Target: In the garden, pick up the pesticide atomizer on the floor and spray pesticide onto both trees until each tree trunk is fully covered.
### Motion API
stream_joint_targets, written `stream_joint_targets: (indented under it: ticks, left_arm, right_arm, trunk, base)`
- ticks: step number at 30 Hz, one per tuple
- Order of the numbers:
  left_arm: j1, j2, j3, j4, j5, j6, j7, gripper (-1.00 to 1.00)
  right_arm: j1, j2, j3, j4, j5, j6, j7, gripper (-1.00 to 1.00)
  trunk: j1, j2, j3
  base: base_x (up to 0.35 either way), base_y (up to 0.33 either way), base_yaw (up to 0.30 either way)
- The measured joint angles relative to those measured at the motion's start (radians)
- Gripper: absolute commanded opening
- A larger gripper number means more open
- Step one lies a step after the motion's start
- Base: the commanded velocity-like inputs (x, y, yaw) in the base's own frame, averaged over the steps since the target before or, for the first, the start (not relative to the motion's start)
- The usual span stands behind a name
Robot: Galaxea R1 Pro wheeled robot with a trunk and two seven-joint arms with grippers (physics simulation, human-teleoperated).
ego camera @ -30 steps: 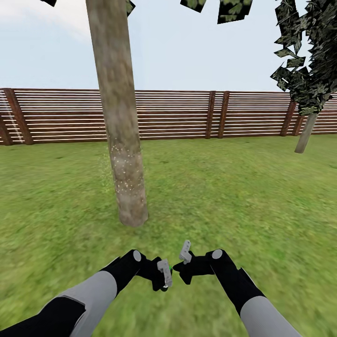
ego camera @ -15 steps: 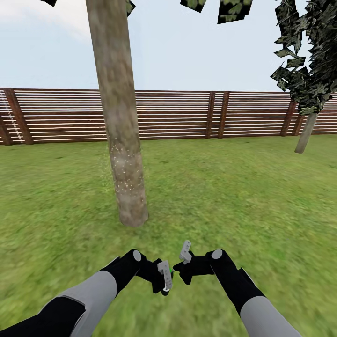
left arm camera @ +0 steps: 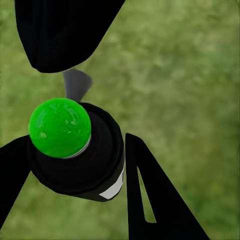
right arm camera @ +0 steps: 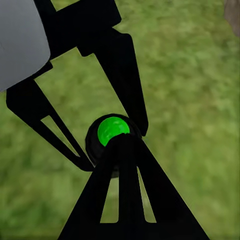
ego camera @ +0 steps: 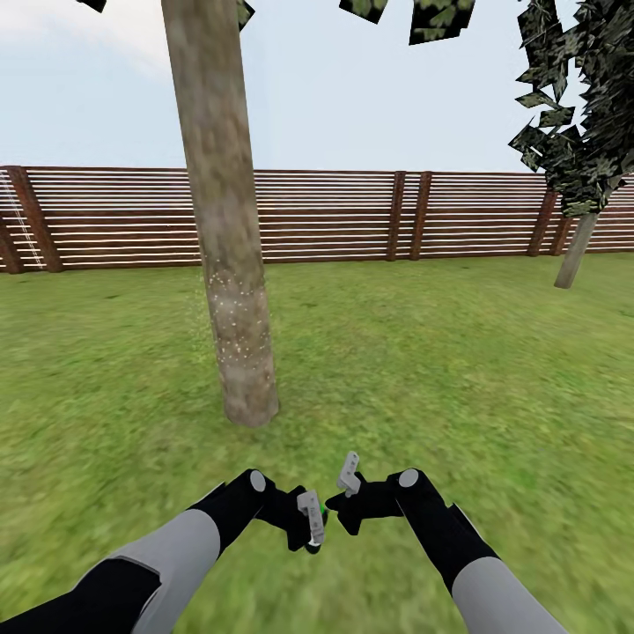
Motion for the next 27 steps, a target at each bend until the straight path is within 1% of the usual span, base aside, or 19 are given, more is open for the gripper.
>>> stream_joint_targets:
  ticks: [15,17,19,20,21,22,23,24,25,26,27]
  left_arm:
    - [0.000,0.000,0.002,0.000,0.000,-0.003,0.002,-1.00]
    - [0.000,0.000,0.004,0.000,-0.005,0.016,0.001,-1.00]
    - [0.000,0.000,0.004,0.000,-0.010,0.075,0.001,-1.00]
    - [-0.001,0.007,0.002,0.000,-0.014,0.102,0.001,-1.00]
    - [-0.003,0.034,0.001,0.000,-0.034,0.119,0.000,-1.00]
    - [-0.004,0.068,-0.001,0.001,-0.077,0.128,-0.001,-1.00]
    - [-0.004,0.096,-0.002,0.001,-0.109,0.141,-0.001,-1.00]
    - [-0.004,0.116,0.000,0.001,-0.124,0.158,-0.001,-1.00]
    - [-0.005,0.134,0.001,0.001,-0.131,0.168,-0.001,-1.00]
    - [-0.005,0.171,0.005,0.001,-0.132,0.172,-0.001,-1.00]
    - [-0.004,0.210,0.001,0.003,-0.134,0.171,-0.001,-1.00]
  right_arm:
    - [0.000,-0.001,0.000,0.000,0.000,0.000,0.000,-1.00]
    - [0.000,-0.002,0.000,0.000,0.000,0.000,0.000,-1.00]
    - [0.000,-0.003,0.000,0.000,0.000,0.000,0.000,-1.00]
    - [0.000,-0.003,0.000,0.000,0.000,0.000,0.000,-1.00]
    - [0.000,-0.003,0.000,0.000,0.000,0.000,0.000,-1.00]
    - [0.000,-0.003,0.000,0.001,0.000,0.000,0.000,-1.00]
    - [0.000,-0.003,0.000,0.001,0.000,0.000,0.000,-1.00]
    - [0.000,-0.003,0.000,0.001,0.000,0.000,0.000,-1.00]
    - [0.000,-0.003,0.000,0.001,0.000,0.000,0.000,-1.00]
    - [0.000,-0.003,0.000,0.002,0.000,0.000,0.000,-1.00]
    - [0.000,-0.004,-0.001,0.003,0.000,0.000,0.000,-1.00]
  trunk:
    - [0.000,0.000,0.000]
    - [0.000,0.000,0.000]
    - [0.000,0.000,0.000]
    - [0.000,0.000,0.000]
    - [0.000,0.000,0.000]
    - [0.000,0.000,0.000]
    - [0.000,0.000,0.000]
    - [0.000,0.000,0.000]
    - [0.000,0.000,0.000]
    - [0.000,0.000,0.000]
    - [0.000,0.000,0.000]
  base:
    - [0.000,0.000,0.000]
    - [0.000,0.000,0.000]
    - [0.000,0.000,0.000]
    - [0.000,0.000,0.000]
    - [0.000,0.000,0.000]
    - [0.000,0.000,0.000]
    - [0.000,0.000,0.000]
    - [0.000,0.000,0.000]
    - [0.000,0.000,0.000]
    - [0.000,0.000,0.000]
    - [0.000,0.000,0.000]
